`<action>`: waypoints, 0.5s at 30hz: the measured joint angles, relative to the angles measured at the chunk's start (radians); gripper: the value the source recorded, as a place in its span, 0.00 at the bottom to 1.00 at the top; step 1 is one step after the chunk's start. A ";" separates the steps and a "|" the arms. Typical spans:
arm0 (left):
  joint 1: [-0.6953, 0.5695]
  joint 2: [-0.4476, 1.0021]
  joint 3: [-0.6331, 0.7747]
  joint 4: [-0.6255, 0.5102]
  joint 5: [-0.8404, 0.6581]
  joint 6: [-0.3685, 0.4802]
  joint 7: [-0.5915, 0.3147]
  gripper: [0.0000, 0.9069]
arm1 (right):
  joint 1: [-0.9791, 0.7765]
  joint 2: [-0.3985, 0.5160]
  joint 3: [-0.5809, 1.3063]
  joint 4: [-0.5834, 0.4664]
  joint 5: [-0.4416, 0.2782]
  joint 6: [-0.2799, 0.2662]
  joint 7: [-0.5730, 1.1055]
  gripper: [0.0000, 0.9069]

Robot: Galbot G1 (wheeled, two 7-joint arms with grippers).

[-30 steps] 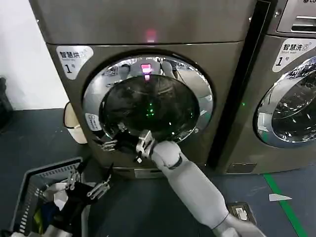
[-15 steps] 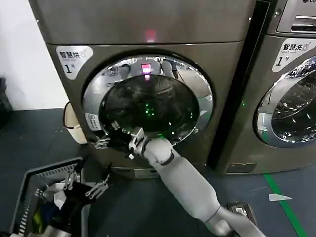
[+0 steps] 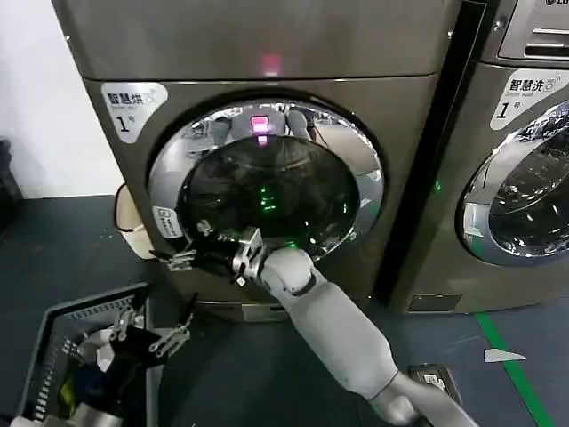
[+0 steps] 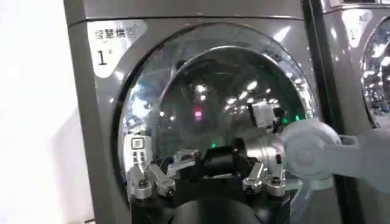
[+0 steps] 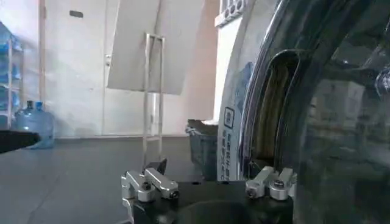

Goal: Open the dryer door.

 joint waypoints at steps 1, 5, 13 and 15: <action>-0.003 0.004 -0.009 0.005 -0.011 0.002 0.002 1.00 | -0.003 -0.005 0.002 0.005 0.002 0.000 -0.011 1.00; -0.024 0.026 -0.058 0.024 -0.069 0.016 0.017 1.00 | -0.016 -0.019 0.008 0.017 0.010 0.000 -0.046 1.00; -0.081 0.072 -0.196 0.076 -0.171 0.094 0.025 1.00 | -0.036 -0.048 0.011 0.024 0.030 0.046 -0.140 1.00; -0.095 0.086 -0.229 0.090 -0.187 0.105 0.029 1.00 | -0.040 -0.052 0.011 0.026 0.048 0.052 -0.168 1.00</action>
